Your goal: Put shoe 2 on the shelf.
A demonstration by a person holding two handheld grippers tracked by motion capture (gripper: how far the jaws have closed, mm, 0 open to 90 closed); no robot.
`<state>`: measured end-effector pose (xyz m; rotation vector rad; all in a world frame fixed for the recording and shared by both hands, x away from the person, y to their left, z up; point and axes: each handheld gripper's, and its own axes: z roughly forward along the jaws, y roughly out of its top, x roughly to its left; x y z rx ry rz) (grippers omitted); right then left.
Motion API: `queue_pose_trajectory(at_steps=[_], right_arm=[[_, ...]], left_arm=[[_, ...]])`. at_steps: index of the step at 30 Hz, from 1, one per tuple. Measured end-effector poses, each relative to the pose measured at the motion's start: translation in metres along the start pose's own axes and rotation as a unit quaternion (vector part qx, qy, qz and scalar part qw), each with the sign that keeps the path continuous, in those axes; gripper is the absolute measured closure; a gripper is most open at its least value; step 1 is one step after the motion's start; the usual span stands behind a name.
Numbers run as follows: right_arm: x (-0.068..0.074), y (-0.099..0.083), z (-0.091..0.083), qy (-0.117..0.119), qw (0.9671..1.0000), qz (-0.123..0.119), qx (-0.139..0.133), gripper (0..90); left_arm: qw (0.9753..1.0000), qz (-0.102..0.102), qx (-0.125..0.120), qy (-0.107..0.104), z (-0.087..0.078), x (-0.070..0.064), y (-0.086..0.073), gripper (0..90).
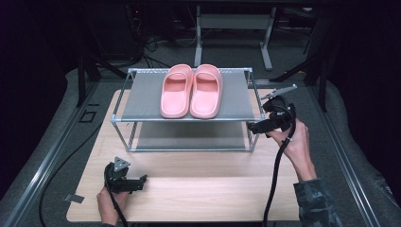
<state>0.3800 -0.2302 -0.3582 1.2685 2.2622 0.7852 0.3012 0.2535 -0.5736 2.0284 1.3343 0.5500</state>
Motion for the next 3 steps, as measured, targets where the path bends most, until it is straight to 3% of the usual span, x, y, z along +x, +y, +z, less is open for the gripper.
queue_pose_trajectory(at_steps=[3], right_arm=[[-0.0023,-0.0114,-0.0004,-0.004,1.0000,0.005,-0.002,0.0]], left_arm=[[1.0000,0.000,0.000,0.000,0.0000,0.0000,0.0000,0.0]])
